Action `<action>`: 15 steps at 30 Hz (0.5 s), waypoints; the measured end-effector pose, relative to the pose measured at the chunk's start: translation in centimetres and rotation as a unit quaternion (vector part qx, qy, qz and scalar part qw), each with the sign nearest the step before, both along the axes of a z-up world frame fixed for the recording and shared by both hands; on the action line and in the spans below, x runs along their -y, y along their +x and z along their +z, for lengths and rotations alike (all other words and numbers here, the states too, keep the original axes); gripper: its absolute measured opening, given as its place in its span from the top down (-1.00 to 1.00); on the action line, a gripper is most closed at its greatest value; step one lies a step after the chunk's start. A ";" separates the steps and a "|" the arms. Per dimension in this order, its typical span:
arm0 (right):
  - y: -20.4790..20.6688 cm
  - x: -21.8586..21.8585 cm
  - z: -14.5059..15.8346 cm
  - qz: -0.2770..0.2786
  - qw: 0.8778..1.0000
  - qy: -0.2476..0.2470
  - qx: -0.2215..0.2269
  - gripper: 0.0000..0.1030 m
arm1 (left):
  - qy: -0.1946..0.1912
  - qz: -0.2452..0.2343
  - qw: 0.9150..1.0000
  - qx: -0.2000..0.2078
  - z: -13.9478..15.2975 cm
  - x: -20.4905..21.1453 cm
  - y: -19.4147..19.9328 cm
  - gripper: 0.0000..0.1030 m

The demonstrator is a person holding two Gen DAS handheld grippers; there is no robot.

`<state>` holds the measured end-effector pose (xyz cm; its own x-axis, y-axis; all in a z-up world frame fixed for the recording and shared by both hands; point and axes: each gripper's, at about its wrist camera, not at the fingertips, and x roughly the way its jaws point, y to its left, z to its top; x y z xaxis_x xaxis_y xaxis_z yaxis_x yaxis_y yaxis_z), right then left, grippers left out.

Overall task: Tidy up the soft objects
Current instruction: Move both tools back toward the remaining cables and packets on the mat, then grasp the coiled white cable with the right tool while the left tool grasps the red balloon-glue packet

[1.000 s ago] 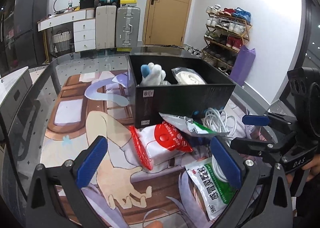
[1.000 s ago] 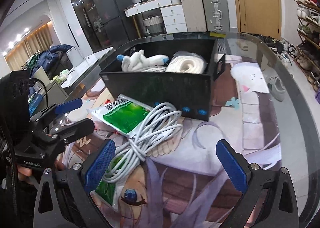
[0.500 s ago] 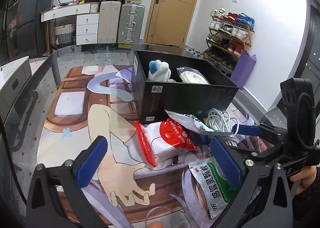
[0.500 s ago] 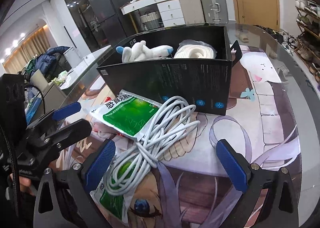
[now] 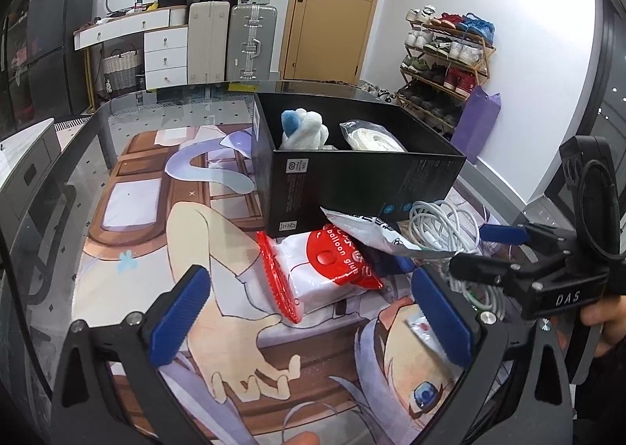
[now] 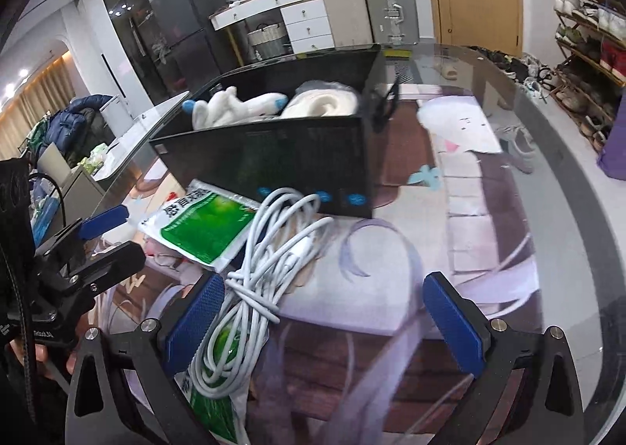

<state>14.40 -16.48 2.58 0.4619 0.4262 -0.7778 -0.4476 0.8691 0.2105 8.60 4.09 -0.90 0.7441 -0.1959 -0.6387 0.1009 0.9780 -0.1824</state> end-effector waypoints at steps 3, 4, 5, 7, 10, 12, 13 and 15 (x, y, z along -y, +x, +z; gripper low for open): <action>0.2 0.0 0.1 -0.001 1.000 -0.002 -0.001 -0.99 | 0.000 -0.001 1.000 -0.001 0.0 0.1 0.0 -1.00; 0.2 0.0 0.1 -0.002 1.000 -0.001 -0.002 -0.99 | 0.000 -0.002 1.000 -0.002 0.0 0.1 0.0 -1.00; 0.1 -0.1 0.0 -0.002 1.000 -0.001 -0.003 -0.99 | 0.000 -0.002 1.000 -0.002 0.0 0.1 0.0 -1.00; 0.0 -0.2 -0.3 0.003 1.000 -0.003 -0.008 -0.99 | 0.000 -0.002 1.000 -0.001 0.0 0.1 0.0 -1.00; -0.7 -0.8 -0.4 0.013 1.000 -0.016 0.004 -0.99 | 0.002 -0.004 1.000 -0.003 0.0 0.2 0.0 -1.00; -1.0 -1.2 -0.5 0.013 0.999 -0.028 0.014 -0.99 | 0.003 -0.005 1.000 -0.003 0.0 0.3 0.0 -1.00; -1.2 -1.5 -0.6 0.017 0.999 -0.036 0.021 -0.98 | 0.003 -0.005 1.000 -0.003 0.0 0.3 0.0 -1.00; -1.3 -1.6 -0.6 0.023 0.999 -0.034 0.022 -0.81 | 0.002 -0.006 1.000 -0.004 0.0 0.3 0.1 -1.00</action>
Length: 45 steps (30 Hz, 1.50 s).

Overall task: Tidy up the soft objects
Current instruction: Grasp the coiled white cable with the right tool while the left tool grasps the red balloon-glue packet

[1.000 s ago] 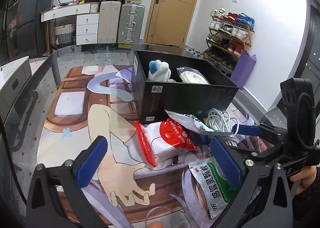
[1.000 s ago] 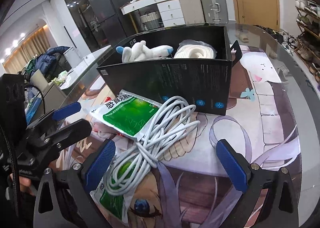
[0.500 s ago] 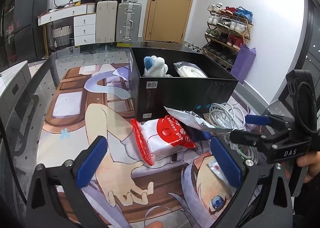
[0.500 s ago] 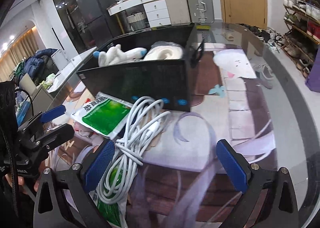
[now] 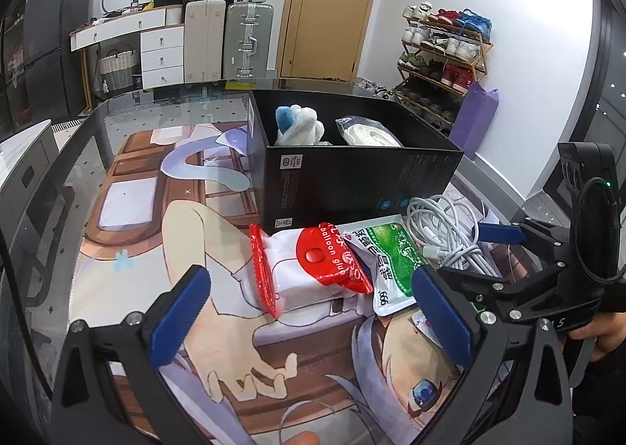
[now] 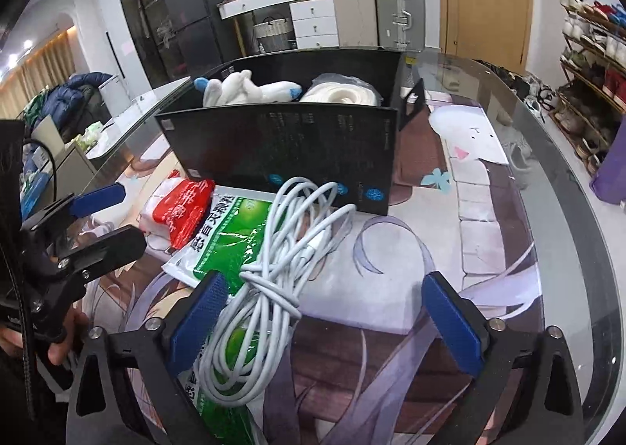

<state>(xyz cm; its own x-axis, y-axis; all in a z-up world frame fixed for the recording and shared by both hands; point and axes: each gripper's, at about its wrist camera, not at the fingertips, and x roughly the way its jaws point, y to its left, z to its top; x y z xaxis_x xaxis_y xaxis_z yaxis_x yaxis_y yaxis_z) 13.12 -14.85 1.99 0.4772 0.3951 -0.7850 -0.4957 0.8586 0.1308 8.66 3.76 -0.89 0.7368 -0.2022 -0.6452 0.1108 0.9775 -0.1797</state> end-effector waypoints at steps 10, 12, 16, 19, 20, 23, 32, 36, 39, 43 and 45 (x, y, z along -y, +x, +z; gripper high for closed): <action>-0.5 -0.2 0.2 0.019 1.000 0.022 0.002 0.11 | 0.001 0.000 1.000 -0.001 -0.1 0.1 0.0 -1.00; -0.3 0.0 0.2 0.017 0.999 0.036 -0.004 0.37 | 0.002 0.000 1.000 -0.002 -0.1 0.1 -0.1 -1.00; -0.4 0.4 0.6 0.017 0.999 0.044 0.002 0.37 | 0.001 0.000 1.000 -0.001 -0.1 0.1 0.0 -1.00; -0.6 0.5 1.1 0.019 0.999 0.049 0.011 0.37 | 0.002 -0.001 1.000 -0.003 -0.1 0.2 0.0 -1.00; -0.7 0.6 1.4 0.022 0.998 0.054 0.015 0.38 | 0.002 -0.001 1.000 -0.004 -0.2 0.2 0.0 -1.00; -1.1 1.0 2.4 0.025 0.997 0.060 0.031 0.37 | 0.004 0.001 1.000 -0.007 -0.3 0.2 0.2 -1.00; -2.0 1.9 4.6 0.023 0.995 0.072 0.063 0.37 | 0.009 0.030 0.998 -0.055 -0.4 -0.1 2.3 -1.00; -1.9 2.5 4.8 0.019 0.995 0.077 0.065 0.37 | 0.014 0.048 0.996 -0.069 -0.9 -0.4 3.5 -1.00; -1.9 2.8 4.9 0.016 0.995 0.077 0.066 0.37 | 0.033 0.053 0.995 -0.082 -1.5 0.0 4.1 -1.00; -1.7 3.1 4.8 0.012 0.995 0.078 0.062 0.37 | 0.039 0.058 0.993 -0.097 -2.1 -0.1 4.3 -1.00; -1.6 3.3 4.8 0.011 0.995 0.079 0.061 0.37 | 0.042 0.064 0.992 -0.100 -2.1 -0.3 4.4 -1.00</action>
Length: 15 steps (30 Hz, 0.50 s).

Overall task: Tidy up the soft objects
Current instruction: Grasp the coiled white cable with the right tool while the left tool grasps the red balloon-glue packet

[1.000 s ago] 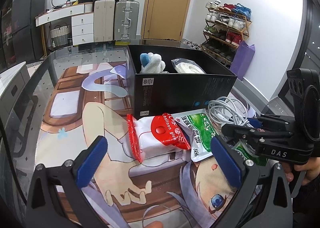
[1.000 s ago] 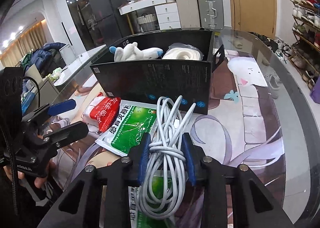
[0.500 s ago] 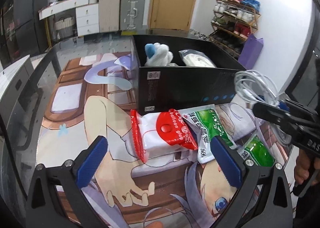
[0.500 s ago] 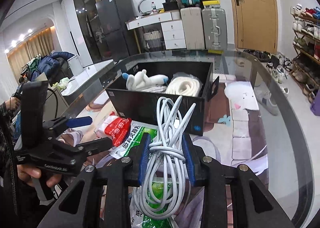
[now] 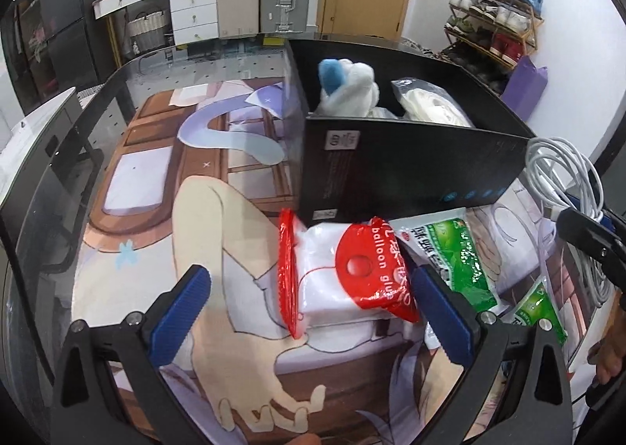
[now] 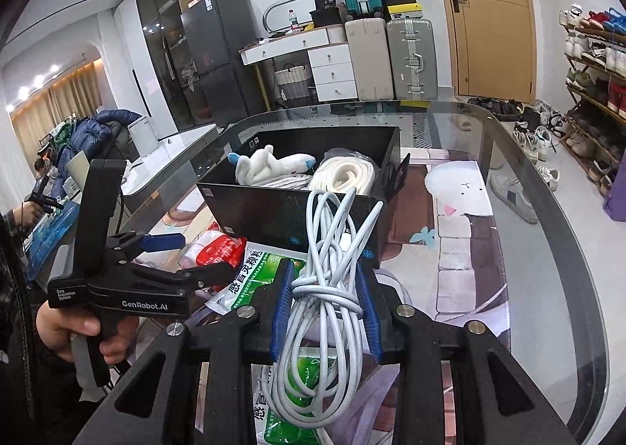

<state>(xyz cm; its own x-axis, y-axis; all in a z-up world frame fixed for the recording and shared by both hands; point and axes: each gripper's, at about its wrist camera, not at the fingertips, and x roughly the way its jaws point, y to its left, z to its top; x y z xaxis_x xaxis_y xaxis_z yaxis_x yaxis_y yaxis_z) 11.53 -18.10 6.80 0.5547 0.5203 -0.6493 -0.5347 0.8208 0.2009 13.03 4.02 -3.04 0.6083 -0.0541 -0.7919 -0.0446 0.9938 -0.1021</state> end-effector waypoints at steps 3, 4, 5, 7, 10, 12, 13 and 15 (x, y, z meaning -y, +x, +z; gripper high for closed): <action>0.0 0.0 0.0 0.003 1.000 0.000 0.000 0.37 | 0.015 -0.001 1.000 -0.003 -0.2 0.2 0.0 -0.98; 0.0 -0.1 0.0 0.003 1.000 -0.001 0.000 0.37 | 0.018 -0.003 1.000 -0.003 -0.1 0.4 0.1 -0.94; 0.0 -0.1 0.0 0.005 1.000 -0.001 0.000 0.37 | 0.027 -0.002 1.000 -0.005 -0.1 0.6 0.2 -0.89; -0.1 -0.2 0.1 0.006 1.000 -0.002 0.002 0.37 | 0.039 -0.010 0.999 -0.006 -0.1 1.0 0.1 -0.83; -0.1 -0.5 0.1 0.006 1.000 -0.003 0.004 0.37 | 0.044 -0.024 0.999 0.000 0.1 1.4 -0.1 -0.80; -0.1 -0.5 0.1 0.007 1.000 -0.003 0.004 0.37 | 0.043 -0.029 0.999 0.000 0.2 1.3 -0.1 -0.49; -0.2 -0.5 0.1 0.007 1.000 -0.003 0.004 0.37 | 0.037 -0.030 0.999 0.003 0.4 1.2 -0.1 -0.28; -0.1 -0.5 0.1 0.007 1.000 -0.003 0.004 0.37 | 0.043 -0.030 0.999 0.006 0.6 1.4 -0.3 -0.07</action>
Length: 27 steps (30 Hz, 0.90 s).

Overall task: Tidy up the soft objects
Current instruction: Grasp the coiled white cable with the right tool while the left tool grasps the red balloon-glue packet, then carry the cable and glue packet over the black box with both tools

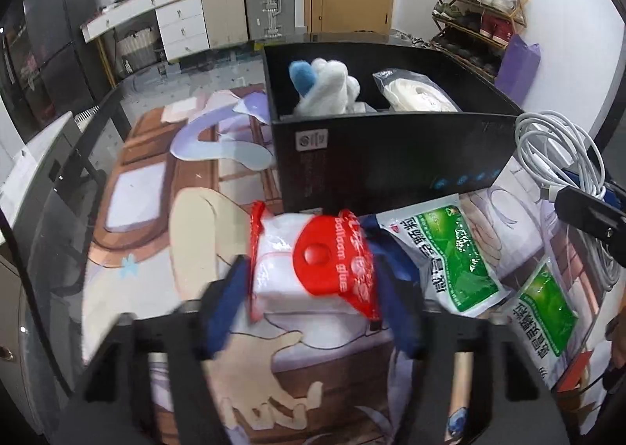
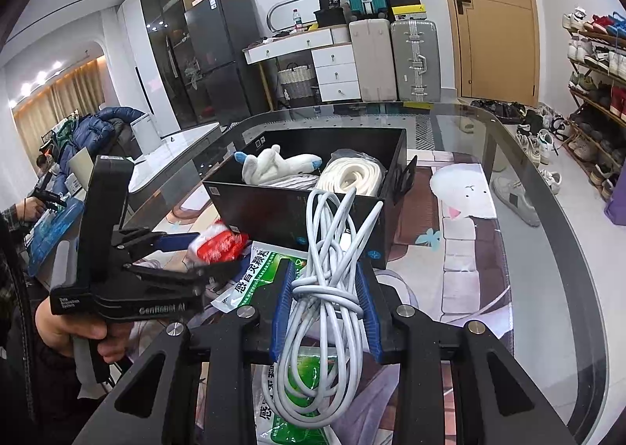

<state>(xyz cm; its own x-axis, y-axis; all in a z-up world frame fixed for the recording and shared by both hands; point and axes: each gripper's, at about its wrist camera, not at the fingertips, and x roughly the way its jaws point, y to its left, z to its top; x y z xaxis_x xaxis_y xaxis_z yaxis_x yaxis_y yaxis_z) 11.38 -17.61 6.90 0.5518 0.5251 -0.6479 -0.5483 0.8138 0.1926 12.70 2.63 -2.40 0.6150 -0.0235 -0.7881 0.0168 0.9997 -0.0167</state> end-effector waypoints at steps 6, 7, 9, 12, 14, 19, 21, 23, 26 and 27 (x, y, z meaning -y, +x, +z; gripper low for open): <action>-0.1 -0.1 0.0 -0.001 1.000 0.000 0.000 0.37 | -0.022 0.011 1.000 0.014 0.7 -1.0 -1.5 0.07; -0.1 -0.1 0.1 -0.002 1.000 0.000 0.000 0.37 | -0.027 0.012 0.999 0.018 1.0 -1.2 -1.8 0.07; -0.2 -0.1 0.1 -0.003 1.000 0.000 0.001 0.37 | -0.032 0.014 0.999 0.029 1.7 -1.6 -2.5 0.07; -0.2 -0.1 0.2 -0.003 1.000 -0.001 0.003 0.37 | -0.044 0.017 0.998 0.050 3.1 -2.1 -3.6 0.07; -0.3 -0.1 0.2 -0.003 1.000 -0.001 0.004 0.37 | -0.052 0.014 0.997 0.058 4.0 -2.2 -3.9 0.07; -0.3 -0.5 0.7 0.001 1.000 -0.004 0.009 0.37 | -0.052 0.001 0.995 0.081 5.9 -1.8 -4.0 0.06; -0.3 -0.6 1.0 0.001 1.000 -0.003 0.011 0.38 | -0.050 -0.008 0.995 0.087 6.5 -1.5 -3.7 0.06; 0.0 -0.7 1.4 0.002 1.000 0.001 0.007 0.38 | -0.051 -0.016 0.994 0.092 7.2 -1.2 -3.3 0.06; 0.7 -1.0 2.1 0.003 1.000 -0.001 0.006 0.38 | -0.059 -0.025 0.993 0.095 7.9 -1.0 -2.5 0.06; 0.8 -1.1 2.3 0.004 1.000 -0.003 0.006 0.38 | -0.062 -0.027 0.993 0.096 8.1 -1.0 -2.3 0.06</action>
